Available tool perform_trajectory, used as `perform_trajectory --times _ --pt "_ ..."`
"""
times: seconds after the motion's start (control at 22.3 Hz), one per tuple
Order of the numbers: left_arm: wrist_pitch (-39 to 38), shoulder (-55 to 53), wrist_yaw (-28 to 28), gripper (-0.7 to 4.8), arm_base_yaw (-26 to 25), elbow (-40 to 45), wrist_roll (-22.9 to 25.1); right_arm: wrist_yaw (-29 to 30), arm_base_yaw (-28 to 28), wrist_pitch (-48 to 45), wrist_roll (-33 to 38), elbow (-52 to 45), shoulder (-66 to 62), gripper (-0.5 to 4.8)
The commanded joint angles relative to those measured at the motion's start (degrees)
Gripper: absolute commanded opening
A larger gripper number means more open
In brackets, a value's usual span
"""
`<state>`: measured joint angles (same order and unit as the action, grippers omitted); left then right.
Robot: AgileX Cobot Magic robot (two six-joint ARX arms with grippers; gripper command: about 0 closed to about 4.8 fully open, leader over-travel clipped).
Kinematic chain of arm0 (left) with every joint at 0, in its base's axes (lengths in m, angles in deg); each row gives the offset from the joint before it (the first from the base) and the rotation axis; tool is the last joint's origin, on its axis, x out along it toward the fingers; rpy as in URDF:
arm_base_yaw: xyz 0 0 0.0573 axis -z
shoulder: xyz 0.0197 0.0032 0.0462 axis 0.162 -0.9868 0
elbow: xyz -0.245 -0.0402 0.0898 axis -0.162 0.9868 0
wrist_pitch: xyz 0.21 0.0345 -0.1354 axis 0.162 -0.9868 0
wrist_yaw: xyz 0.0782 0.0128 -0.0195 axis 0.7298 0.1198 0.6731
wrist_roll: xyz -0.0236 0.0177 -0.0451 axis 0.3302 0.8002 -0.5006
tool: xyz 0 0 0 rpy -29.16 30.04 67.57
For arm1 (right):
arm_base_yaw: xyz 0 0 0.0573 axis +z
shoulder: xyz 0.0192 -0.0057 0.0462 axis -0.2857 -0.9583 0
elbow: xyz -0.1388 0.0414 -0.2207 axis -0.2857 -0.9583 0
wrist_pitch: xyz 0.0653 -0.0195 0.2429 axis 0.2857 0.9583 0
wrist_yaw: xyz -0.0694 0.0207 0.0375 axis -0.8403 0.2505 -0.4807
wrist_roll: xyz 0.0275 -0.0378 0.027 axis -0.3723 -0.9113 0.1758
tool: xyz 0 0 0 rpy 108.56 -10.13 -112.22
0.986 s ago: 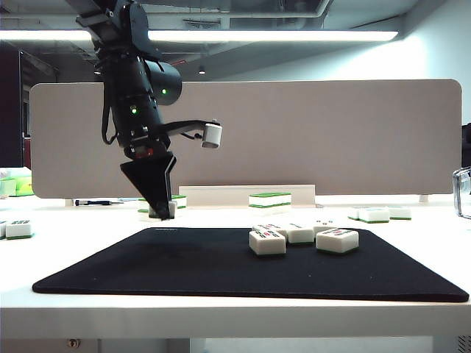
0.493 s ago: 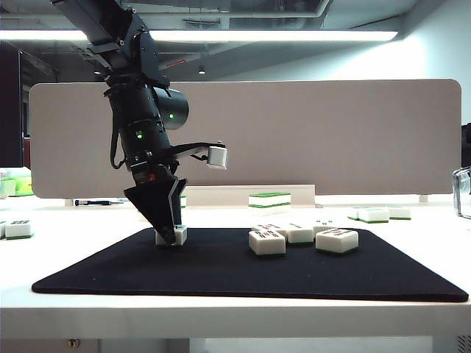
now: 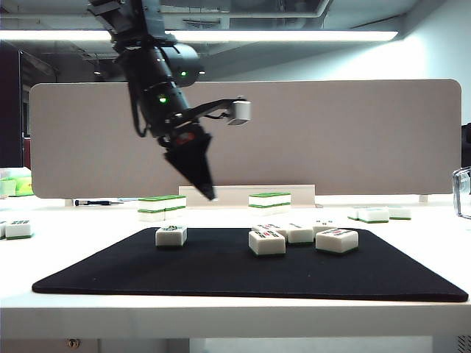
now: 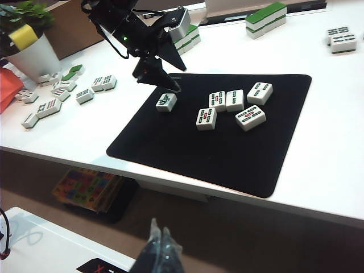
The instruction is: Align six mahjong tiles in a row on the table.
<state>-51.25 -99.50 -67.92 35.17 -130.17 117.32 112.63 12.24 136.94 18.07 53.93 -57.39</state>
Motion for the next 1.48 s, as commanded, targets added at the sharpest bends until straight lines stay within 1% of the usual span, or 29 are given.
perform_trajectory --times 0.04,0.18,0.22,0.31,0.36,0.45,0.49,0.81,0.9,0.94,0.99,1.03,1.08,1.21,1.48 --pt "5.88 -1.03 -2.6 3.55 5.4 0.15 -6.36 -1.07 0.0 -0.61 -0.17 0.17 0.68 -0.01" --pt "13.29 -3.17 -1.11 3.55 9.99 0.17 -6.47 -1.07 0.0 -0.63 -0.17 0.17 0.68 -0.01" --pt "14.43 -3.63 -0.81 3.55 10.47 0.17 -6.45 -1.05 0.0 -0.61 -0.17 0.17 0.68 -0.01" --pt "16.61 -5.01 1.55 3.54 11.3 0.17 -6.67 -1.05 0.0 -0.59 -0.17 0.17 0.68 -0.01" --pt "17.59 -5.81 2.73 3.54 11.67 0.17 -7.5 -1.03 0.0 -0.59 -0.17 0.17 0.68 -0.01" --pt "18.97 -6.86 3.21 3.53 11.65 0.17 -10.8 -1.05 0.0 -0.59 -0.17 0.17 0.68 -0.01" --pt "19.26 -7.21 3.19 3.5 11.63 0.17 -11.69 -1.05 0.0 -0.59 -0.17 0.17 0.68 -0.01" --pt "19.76 -8.59 3.78 3.36 11.63 0.2 -13.38 -1.05 0.0 -0.59 -0.17 0.17 0.68 -0.01" --pt "19.78 -8.85 3.8 3.3 11.63 0.2 -14.58 -1.05 0.0 -0.59 -0.17 0.17 0.68 -0.01" --pt "19.78 -8.85 3.82 3.06 11.63 0.2 -15.12 -1.07 0.0 -0.59 -0.17 0.17 0.68 -0.01" --pt "19.78 -8.85 3.8 2.32 11.63 0.2 -15.32 -1.05 0.0 -0.59 -0.17 0.17 0.68 -0.01" --pt "19.8 -8.85 3.78 1.7 11.63 0.2 -15.34 -1.07 0.0 -0.59 -0.2 0.17 0.68 -0.01" --pt "19.78 -8.85 3.8 1.49 11.63 0.17 -15.37 -1.07 0.0 -0.59 -0.2 0.17 0.68 -0.01" --pt "19.45 -8.66 3.8 1.47 11.63 0.13 -15.61 -1.07 0.0 -0.59 -0.17 0.17 0.68 -0.01" --pt "15.3 -4.81 3.93 1.54 11.47 0.11 -15.12 -1.07 0.0 -0.59 -0.2 0.17 0.68 -0.01"
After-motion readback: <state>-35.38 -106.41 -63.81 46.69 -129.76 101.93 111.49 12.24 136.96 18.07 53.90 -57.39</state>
